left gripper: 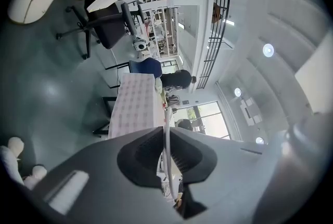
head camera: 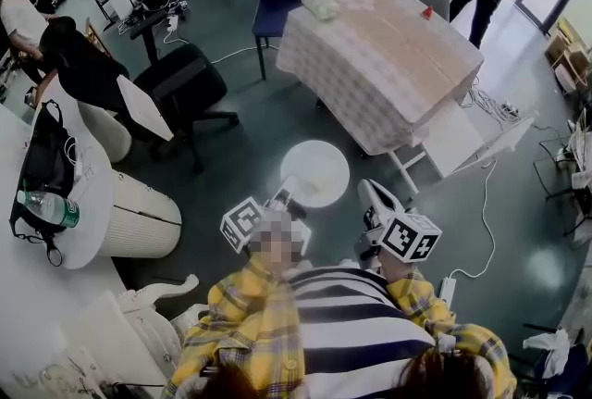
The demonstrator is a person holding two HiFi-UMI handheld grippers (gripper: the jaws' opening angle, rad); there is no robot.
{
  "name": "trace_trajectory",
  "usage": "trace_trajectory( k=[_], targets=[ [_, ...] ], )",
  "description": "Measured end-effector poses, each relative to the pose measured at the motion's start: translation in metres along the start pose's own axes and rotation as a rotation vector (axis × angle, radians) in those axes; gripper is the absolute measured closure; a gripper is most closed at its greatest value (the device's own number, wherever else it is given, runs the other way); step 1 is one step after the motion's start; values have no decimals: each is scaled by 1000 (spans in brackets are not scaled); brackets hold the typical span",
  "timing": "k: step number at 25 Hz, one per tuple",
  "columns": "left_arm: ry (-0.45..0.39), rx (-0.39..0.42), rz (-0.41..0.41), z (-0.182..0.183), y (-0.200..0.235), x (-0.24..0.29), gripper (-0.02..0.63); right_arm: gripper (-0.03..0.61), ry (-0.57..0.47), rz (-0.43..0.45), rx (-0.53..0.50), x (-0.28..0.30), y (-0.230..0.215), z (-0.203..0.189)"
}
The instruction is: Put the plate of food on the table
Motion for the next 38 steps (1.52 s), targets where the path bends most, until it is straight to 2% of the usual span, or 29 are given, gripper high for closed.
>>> trace_trajectory(
  k=[6, 9, 17, 21, 28, 38],
  targets=[
    [11, -1, -1, 5, 3, -4, 600, 583, 3, 4, 26, 9, 5, -6],
    [21, 0, 0, 7, 8, -3, 600, 583, 16, -14, 6, 10, 5, -8],
    [-15, -11, 21, 34, 16, 10, 600, 583, 40, -3, 11, 43, -8, -3],
    [-32, -22, 35, 53, 14, 28, 600, 583, 54, 15, -3, 74, -23, 7],
    [-39, -11, 59, 85, 2, 73, 600, 583, 79, 31, 30, 130, -53, 31],
    [-44, -16, 43, 127, -25, 148, 600, 583, 53, 20, 51, 186, -104, 78]
  ],
)
Point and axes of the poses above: the fingertips, and each gripper's own axes: x forward along the fingers, y to its left, z out of its top, the point moved 9 cm from there along -x, backward along the fingers, and after that the axes turned 15 degrees about z, right-handed, at the moved point
